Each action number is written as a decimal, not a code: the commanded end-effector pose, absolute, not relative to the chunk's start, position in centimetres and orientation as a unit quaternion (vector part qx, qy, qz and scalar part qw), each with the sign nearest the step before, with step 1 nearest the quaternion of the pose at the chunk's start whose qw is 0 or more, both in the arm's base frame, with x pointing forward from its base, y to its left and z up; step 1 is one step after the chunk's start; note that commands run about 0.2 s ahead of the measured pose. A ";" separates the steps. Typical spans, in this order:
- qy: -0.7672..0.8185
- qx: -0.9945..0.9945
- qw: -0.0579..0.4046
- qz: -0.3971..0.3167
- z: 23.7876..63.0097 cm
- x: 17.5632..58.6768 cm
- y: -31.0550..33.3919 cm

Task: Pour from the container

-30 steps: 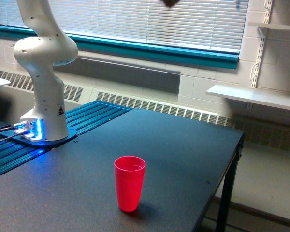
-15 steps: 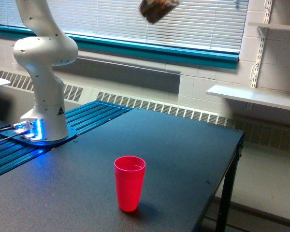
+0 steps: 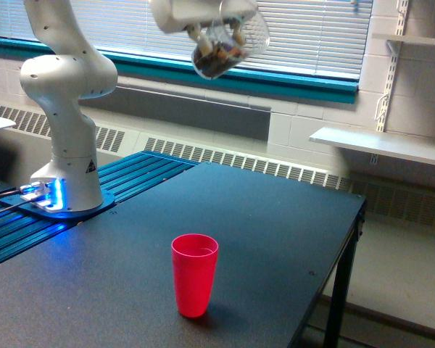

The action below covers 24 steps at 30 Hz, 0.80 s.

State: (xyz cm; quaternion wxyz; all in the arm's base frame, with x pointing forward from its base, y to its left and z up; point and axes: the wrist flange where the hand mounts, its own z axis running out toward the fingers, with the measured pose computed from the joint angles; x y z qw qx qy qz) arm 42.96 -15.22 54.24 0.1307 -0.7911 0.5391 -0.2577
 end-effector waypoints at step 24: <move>0.571 -0.786 0.141 -0.187 46.0 41.3 -18.3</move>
